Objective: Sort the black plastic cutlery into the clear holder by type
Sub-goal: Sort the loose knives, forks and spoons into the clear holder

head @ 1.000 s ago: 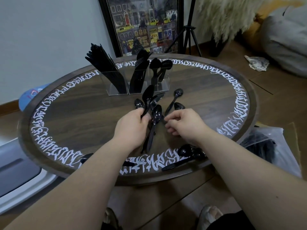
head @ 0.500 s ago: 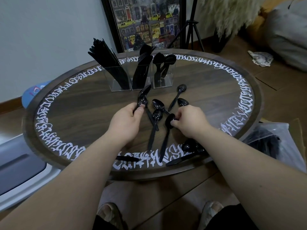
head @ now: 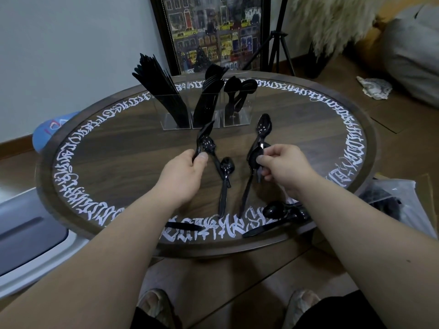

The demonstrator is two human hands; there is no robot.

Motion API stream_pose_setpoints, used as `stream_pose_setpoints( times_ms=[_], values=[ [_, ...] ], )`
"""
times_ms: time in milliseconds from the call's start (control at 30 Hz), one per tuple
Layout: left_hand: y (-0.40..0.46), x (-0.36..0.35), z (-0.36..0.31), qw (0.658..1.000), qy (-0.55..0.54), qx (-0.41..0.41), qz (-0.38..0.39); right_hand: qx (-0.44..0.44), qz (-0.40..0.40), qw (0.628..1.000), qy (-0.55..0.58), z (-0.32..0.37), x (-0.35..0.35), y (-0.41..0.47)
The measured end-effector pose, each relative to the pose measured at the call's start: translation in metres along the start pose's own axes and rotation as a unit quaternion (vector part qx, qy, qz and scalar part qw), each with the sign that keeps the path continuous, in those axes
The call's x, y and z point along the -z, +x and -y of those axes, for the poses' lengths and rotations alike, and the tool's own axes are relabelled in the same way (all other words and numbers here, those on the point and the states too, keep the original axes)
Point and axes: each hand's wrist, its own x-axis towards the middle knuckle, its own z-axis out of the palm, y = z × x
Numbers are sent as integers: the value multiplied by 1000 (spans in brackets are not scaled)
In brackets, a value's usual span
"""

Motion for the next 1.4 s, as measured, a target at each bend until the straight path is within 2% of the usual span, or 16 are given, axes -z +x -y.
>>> stream_pose_setpoints(
  times_ms=[167, 300, 433, 633, 833, 967, 1100, 1200, 1300, 1400],
  values=[
    [-6, -5, -6, 996, 9, -23, 86, -15, 48, 982, 180, 11, -8, -8],
    [-8, -11, -8, 987, 61, -56, 138, -26, 76, 970, 228, 14, -11, -10],
    [-7, -10, -9, 986, 79, -84, 120, -27, 80, 970, 230, 13, -10, -12],
    [-8, -9, -14, 982, 95, -96, 135, -29, 81, 971, 222, 9, -5, -11],
    [-4, -5, -12, 993, 86, -63, 41, -14, 82, 978, 190, 8, 1, -10],
    [-3, 0, -13, 990, 114, -76, -15, 25, 64, 986, 151, 10, 7, -12],
    [-7, 1, -14, 989, 88, -117, 21, 2, 142, 961, 235, 19, 2, -20],
    [-9, -1, -15, 987, 69, -137, 48, -12, 183, 957, 223, 20, -4, -25],
    [-10, -2, -16, 985, 92, -140, 46, -9, 180, 960, 213, 21, -7, -27],
    [-9, 3, -15, 983, 124, -130, 35, 18, 130, 955, 265, 23, 2, -22]
  ],
)
